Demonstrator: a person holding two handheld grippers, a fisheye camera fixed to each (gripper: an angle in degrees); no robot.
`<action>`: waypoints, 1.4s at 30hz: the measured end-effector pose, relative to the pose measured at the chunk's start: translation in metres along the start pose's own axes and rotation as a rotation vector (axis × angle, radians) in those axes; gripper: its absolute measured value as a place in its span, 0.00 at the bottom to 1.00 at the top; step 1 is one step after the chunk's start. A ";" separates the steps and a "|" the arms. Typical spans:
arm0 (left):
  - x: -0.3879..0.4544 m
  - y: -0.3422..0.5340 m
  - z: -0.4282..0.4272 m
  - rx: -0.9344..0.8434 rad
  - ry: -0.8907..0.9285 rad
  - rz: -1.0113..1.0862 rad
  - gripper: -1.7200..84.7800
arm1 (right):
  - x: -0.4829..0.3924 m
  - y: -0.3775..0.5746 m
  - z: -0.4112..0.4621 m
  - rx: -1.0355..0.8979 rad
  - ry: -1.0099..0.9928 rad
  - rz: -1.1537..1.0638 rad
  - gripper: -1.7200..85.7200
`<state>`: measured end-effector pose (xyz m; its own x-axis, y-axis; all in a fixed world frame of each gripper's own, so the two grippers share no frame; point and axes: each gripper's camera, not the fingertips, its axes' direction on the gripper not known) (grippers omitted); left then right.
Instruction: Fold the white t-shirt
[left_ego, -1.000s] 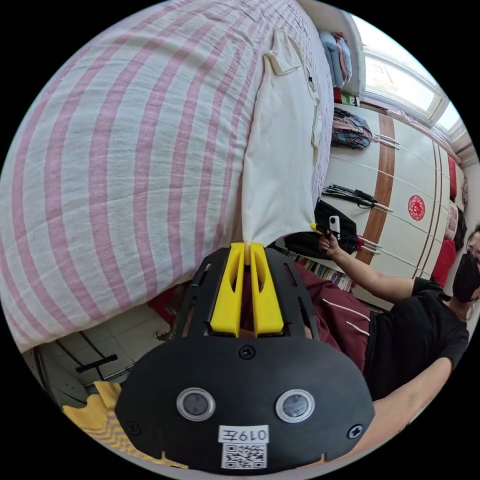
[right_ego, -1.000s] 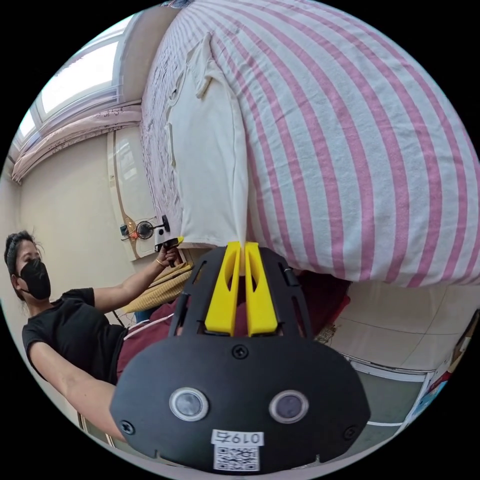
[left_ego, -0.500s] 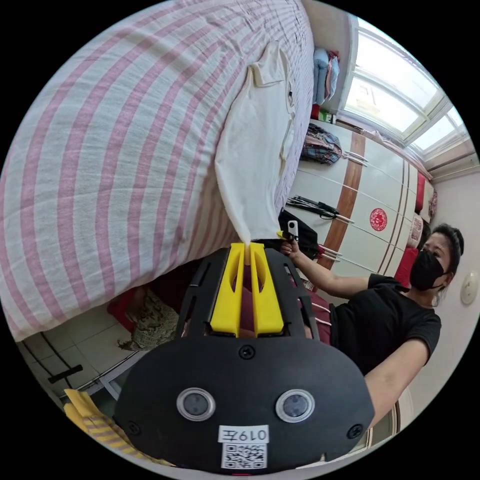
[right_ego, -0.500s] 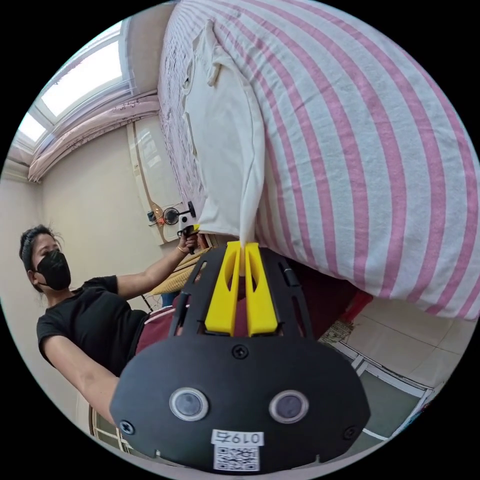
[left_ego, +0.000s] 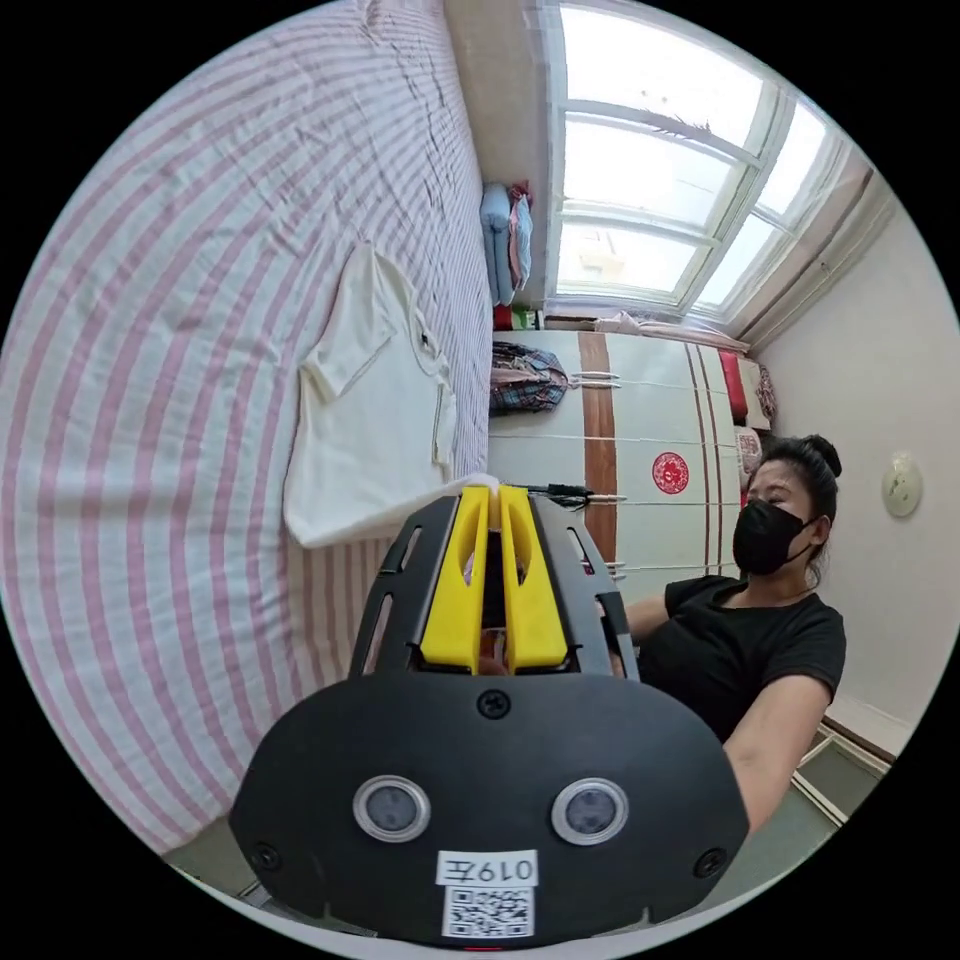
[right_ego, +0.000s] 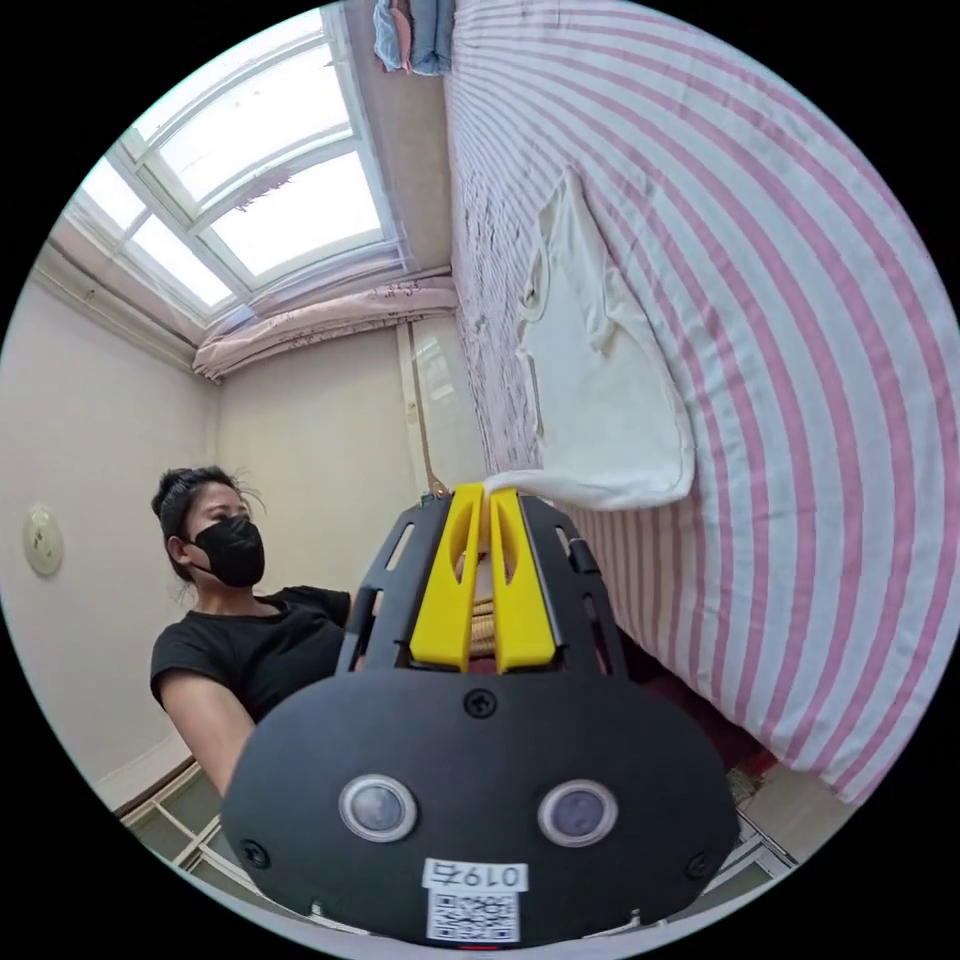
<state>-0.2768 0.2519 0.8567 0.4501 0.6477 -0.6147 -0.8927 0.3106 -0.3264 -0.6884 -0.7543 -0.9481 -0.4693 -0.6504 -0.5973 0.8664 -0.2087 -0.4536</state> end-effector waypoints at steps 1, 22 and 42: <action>0.004 -0.021 0.004 0.027 -0.009 0.008 0.04 | -0.003 -0.018 -0.002 0.024 -0.001 -0.003 0.02; 0.005 -0.297 0.091 0.282 0.016 -0.359 0.04 | -0.017 -0.287 0.017 0.244 -0.011 0.229 0.02; 0.048 -0.421 0.172 0.318 0.021 -0.523 0.06 | -0.040 -0.375 0.068 0.392 -0.063 0.359 0.12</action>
<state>0.1173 0.2720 1.0876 0.8277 0.3405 -0.4461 -0.5144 0.7781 -0.3606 -0.9832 -0.6997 -0.7095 -0.1308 -0.7713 -0.6229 0.9749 -0.2143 0.0607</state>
